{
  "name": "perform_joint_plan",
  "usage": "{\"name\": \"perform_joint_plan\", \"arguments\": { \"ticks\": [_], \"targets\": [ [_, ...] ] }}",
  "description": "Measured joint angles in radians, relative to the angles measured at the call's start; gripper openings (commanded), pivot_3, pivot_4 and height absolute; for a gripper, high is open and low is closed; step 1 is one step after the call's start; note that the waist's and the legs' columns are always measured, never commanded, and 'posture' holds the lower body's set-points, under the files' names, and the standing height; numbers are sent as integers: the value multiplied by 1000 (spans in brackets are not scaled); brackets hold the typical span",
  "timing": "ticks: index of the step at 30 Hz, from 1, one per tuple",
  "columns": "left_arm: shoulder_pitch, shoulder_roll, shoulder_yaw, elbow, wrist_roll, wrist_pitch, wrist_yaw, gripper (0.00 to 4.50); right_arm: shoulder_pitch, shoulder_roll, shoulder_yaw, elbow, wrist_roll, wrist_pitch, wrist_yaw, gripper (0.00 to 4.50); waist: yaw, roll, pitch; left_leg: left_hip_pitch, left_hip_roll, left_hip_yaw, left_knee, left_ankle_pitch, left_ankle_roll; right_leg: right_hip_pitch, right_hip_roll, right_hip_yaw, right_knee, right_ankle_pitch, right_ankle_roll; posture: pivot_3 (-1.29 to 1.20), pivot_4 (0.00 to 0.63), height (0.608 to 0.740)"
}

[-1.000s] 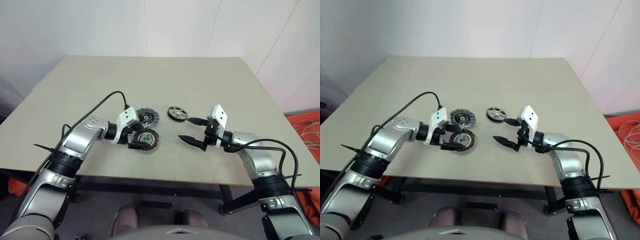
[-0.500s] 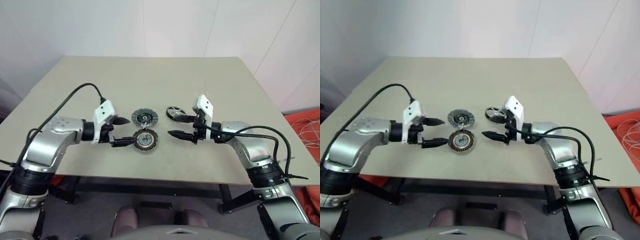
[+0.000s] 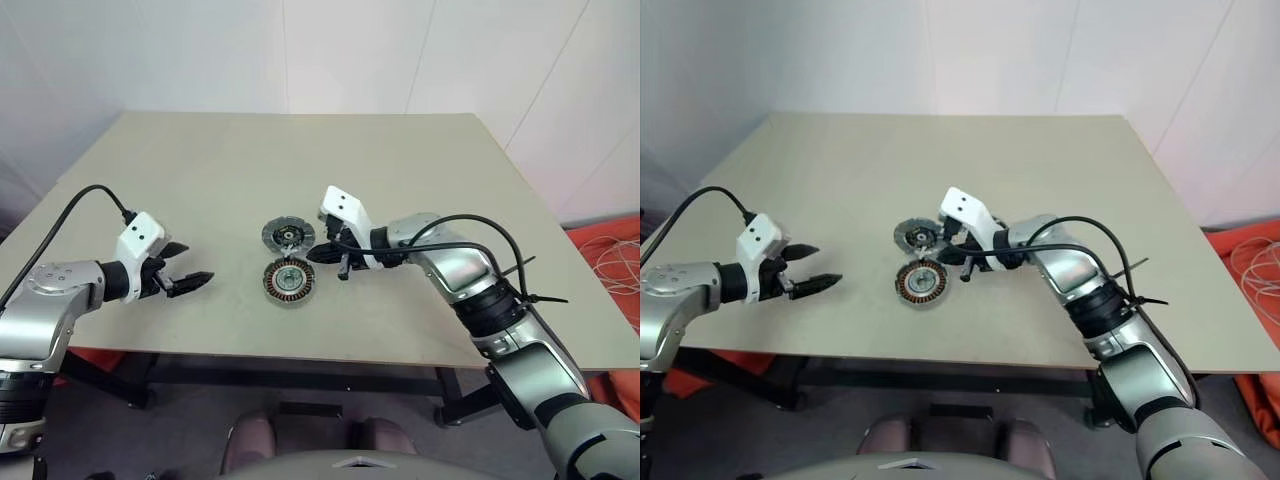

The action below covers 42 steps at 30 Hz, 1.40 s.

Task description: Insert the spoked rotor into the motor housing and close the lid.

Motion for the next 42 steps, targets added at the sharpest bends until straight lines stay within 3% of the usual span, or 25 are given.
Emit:
{"name": "perform_joint_plan", "arguments": {
  "ticks": [12, 42],
  "targets": [
    [91, -118, 30, 31, -12, -118, 87, 4500, -8, 47, 68, 91, -97, -71, 2, 27, -1, -1, 1, 0, 1, 0, 0, 0, 0, 0, 0, 0, 1, 0, 0, 0, 0, 740],
    [73, -156, -4, 4, -24, -119, 121, 4500, -45, 145, 94, 195, -179, -168, 37, 27, -3, -3, 1, 2, 2, 0, 0, 1, -2, 0, 1, 0, 3, 0, -1, 0, 0, 740]
  ]
}}
